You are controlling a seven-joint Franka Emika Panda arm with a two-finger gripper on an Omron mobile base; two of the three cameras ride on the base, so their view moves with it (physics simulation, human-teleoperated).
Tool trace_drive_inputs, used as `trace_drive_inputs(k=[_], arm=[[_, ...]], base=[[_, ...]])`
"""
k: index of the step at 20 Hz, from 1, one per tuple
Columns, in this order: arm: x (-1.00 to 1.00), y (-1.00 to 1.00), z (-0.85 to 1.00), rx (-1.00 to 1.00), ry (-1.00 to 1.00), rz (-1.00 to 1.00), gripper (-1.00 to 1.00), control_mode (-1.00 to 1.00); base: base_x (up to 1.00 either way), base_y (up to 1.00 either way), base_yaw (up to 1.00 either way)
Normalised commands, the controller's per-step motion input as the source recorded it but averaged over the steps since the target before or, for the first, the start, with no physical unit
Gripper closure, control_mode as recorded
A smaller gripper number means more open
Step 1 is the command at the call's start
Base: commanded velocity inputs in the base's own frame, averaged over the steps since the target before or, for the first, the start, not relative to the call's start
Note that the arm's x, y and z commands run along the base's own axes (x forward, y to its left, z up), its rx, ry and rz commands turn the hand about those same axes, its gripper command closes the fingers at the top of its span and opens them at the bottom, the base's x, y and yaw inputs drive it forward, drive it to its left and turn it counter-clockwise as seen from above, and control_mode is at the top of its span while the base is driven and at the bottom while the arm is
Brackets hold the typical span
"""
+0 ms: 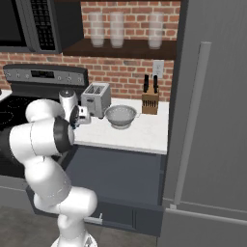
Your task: Pick the measuring cup from the drawer and place it on the counter.
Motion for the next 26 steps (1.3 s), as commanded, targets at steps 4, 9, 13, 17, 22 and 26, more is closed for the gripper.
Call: trace_drive_inputs(k=[4,9,13,17,22,26], arm=[[0.63,0.23,-0.56,0.0,0.06,-0.04,1.0,-1.0],[0.54,0.02,-0.33,0.0,0.11,-0.01,1.0,-1.0],[0.56,0.0,-0.21,0.0,0.12,0.0,1.0,-1.0],[0.54,0.0,-0.06,0.0,0.12,0.0,1.0,-1.0],[0.51,0.0,-0.19,0.0,0.05,0.0,1.0,-1.0],[0.31,0.09,-0.34,0.0,0.0,0.0,1.0,-1.0]], base=[[0.0,0.0,0.0],[0.0,0.0,0.0],[0.0,0.0,0.0],[0.0,0.0,0.0],[0.0,0.0,0.0],[0.0,0.0,0.0]])
